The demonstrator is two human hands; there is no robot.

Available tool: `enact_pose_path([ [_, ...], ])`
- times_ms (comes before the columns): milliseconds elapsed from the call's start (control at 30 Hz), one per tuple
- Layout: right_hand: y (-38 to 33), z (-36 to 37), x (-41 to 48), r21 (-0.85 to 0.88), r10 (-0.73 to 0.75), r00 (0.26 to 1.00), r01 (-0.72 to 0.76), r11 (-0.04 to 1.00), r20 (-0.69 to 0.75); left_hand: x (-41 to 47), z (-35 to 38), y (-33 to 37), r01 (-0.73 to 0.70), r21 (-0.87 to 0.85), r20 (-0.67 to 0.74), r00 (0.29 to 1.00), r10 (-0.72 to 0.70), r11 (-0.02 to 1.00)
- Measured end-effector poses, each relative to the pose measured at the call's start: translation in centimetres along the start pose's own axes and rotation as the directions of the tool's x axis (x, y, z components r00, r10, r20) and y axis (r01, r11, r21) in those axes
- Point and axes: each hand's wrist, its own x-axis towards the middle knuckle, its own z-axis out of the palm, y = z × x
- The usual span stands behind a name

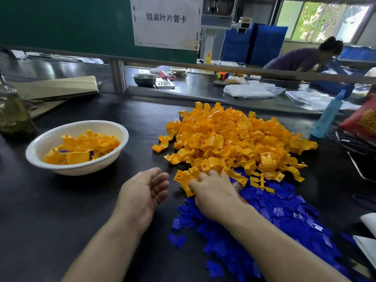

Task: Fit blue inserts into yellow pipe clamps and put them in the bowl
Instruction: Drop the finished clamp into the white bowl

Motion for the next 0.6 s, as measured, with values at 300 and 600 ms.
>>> enact_pose_path([
  [300,1.5,-0.6,-2.1,0.301,0.182,0.951,-0.102,0.948,-0.251,-1.7,0.0,-2.1,-0.241,0.435,0.09,0.97,0.224,0.868],
  [600,-0.3,-4.0,-8.0,0.992,0.064,0.992,-0.115,0.049,0.112,-1.9,0.0,-2.2,-0.145,0.111,0.614,0.788,0.046,0.983],
])
